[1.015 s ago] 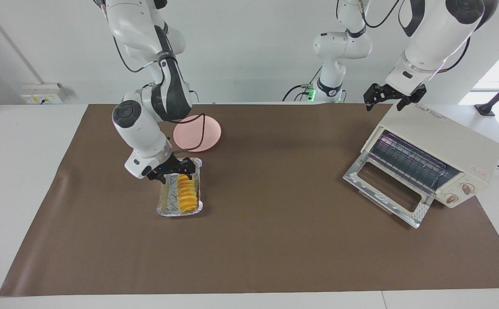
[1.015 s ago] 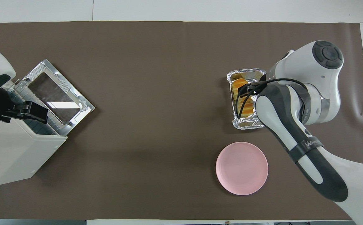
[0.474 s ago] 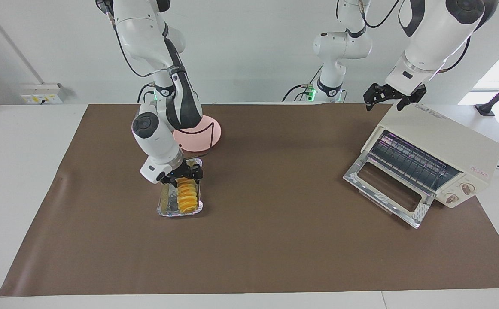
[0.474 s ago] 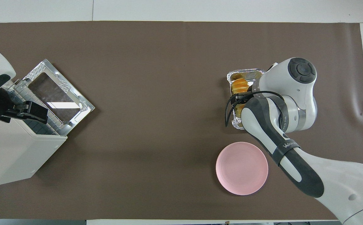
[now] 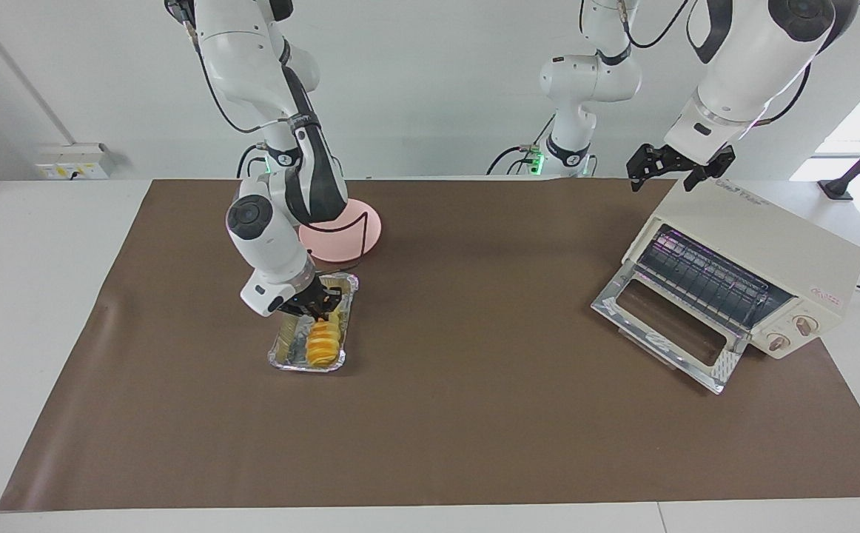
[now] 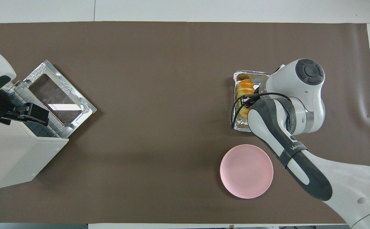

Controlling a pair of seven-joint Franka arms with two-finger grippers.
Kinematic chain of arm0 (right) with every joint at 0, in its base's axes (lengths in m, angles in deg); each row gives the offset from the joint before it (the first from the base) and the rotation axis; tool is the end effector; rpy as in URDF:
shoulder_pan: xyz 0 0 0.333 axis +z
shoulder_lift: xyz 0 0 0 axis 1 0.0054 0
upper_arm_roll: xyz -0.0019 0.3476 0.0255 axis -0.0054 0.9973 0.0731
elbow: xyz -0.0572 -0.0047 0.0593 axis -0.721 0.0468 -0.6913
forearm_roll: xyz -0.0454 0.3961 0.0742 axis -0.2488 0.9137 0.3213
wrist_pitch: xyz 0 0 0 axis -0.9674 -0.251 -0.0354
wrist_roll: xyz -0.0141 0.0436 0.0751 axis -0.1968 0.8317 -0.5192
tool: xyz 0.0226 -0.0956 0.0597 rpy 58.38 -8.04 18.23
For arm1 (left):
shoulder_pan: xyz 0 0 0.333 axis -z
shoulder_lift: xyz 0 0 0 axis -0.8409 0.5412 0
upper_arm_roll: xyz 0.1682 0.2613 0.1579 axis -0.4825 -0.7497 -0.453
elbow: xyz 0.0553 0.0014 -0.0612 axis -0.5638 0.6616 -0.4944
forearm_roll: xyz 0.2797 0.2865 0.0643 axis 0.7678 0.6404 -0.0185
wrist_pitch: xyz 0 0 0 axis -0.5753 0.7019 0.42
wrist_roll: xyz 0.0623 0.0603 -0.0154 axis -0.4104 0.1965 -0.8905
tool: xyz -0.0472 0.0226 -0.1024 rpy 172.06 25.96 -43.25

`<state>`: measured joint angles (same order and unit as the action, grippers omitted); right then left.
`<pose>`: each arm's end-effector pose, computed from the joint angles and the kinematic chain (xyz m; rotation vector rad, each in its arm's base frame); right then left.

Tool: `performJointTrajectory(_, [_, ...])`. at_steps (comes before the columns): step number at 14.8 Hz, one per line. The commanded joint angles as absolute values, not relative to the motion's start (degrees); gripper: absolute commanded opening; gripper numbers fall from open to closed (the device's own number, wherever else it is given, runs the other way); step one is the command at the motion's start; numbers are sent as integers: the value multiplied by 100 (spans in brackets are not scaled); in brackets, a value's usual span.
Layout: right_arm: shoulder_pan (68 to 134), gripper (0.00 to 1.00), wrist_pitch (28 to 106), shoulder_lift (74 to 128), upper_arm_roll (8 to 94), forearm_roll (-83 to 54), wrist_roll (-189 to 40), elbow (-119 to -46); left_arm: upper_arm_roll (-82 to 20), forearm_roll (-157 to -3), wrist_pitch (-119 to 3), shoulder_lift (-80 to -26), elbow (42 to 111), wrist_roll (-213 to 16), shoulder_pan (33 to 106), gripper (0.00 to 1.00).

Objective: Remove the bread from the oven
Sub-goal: 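Lower the right gripper into the tray and grasp the bread rolls, then lift the bread rolls with the right gripper and lower onto the pink plate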

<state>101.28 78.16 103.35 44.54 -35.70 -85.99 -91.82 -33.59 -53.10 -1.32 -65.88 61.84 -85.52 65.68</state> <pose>0.6104 0.1378 0.3315 -3.0185 -0.0915 0.0711 0.5252 -0.0757 0.6274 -3.0843 0.1656 0.2732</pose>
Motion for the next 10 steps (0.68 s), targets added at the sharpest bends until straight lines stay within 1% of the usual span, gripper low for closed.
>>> performJointTrajectory(1, [9981,0,7372,10084,4467,-3666,-8700,-9077,-3324,-5219,-160,-6640,6194,-8532,6506,100])
performJointTrajectory(3, [9954,0,6906,9813,4467,-3640,-8744,-8944,-3324,-5219,-151,-6640,6194,-8532,6506,100])
performJointTrajectory(6, [9954,0,6168,9207,4467,-3631,-9086,-8953,-3324,-5219,-151,-6640,6194,-8532,6506,100])
performJointTrajectory(9, [10041,0,4940,8609,4493,-3631,-9473,-9049,-3324,-5219,-151,-6640,6194,-8532,6506,100])
performJointTrajectory(10, [10050,0,4700,8416,4528,-3622,-9482,-9197,-3324,-5219,-151,-6640,6194,-8532,6506,100])
